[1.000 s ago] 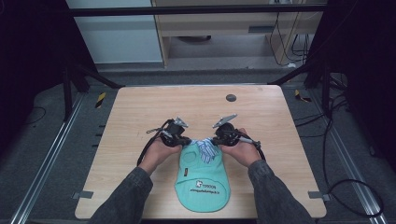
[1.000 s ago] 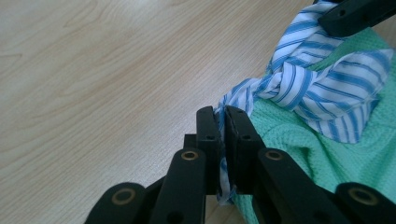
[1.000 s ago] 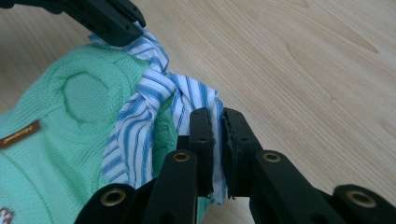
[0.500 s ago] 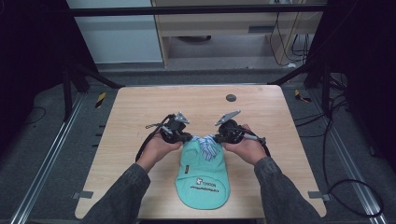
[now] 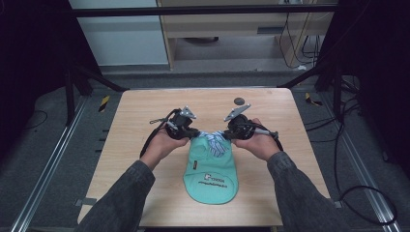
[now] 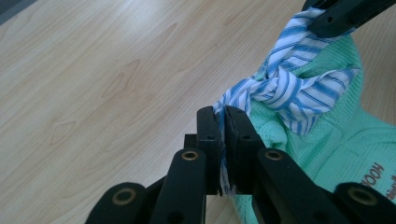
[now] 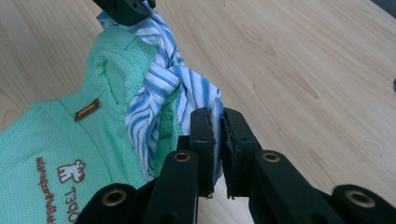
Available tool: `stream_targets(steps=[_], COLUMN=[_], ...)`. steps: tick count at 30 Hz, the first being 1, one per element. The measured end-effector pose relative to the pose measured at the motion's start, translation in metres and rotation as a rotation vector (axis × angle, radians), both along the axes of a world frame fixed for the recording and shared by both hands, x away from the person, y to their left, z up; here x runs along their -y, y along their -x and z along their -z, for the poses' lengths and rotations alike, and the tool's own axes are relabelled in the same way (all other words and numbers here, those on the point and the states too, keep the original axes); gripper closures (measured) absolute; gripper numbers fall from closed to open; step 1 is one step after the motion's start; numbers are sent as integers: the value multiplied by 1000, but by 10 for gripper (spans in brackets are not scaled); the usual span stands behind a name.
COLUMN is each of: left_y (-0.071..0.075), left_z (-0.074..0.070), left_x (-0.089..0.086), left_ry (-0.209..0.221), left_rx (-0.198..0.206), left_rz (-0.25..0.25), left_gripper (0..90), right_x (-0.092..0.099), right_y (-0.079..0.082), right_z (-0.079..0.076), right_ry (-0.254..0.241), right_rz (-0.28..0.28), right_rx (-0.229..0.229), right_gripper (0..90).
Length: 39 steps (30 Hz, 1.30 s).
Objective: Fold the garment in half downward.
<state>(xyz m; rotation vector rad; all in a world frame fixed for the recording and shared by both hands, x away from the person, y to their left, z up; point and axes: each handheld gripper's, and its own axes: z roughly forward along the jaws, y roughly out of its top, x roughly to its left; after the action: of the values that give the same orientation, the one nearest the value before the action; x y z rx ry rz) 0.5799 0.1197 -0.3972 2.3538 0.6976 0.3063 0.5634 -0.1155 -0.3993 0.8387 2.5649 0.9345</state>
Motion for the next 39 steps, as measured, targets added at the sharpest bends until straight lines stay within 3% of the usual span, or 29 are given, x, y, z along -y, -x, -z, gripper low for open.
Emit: stream_targets(steps=[12, 19, 23, 31, 39], left_y=[-5, -11, -3, 14, 8], left_z=[-16, -20, -23, -22, -19], left_x=[-3, -3, 1, -2, -12], left_ry=[-18, -7, -28, -21, -10], left_rx=[35, 46, 69, 97, 94], left_rz=[35, 37, 41, 22, 22], left_gripper=[851, 850, 851, 851, 851], right_x=[1, 2, 4, 0, -8], right_y=[-5, -6, -2, 13, 6], right_z=[-10, -11, -13, -19, -16], right_ry=[-14, -7, -4, 20, 19], right_rz=[-17, -30, -8, 5, -4], right_rx=[28, 54, 77, 116, 120], right_gripper=[837, 837, 838, 838, 838])
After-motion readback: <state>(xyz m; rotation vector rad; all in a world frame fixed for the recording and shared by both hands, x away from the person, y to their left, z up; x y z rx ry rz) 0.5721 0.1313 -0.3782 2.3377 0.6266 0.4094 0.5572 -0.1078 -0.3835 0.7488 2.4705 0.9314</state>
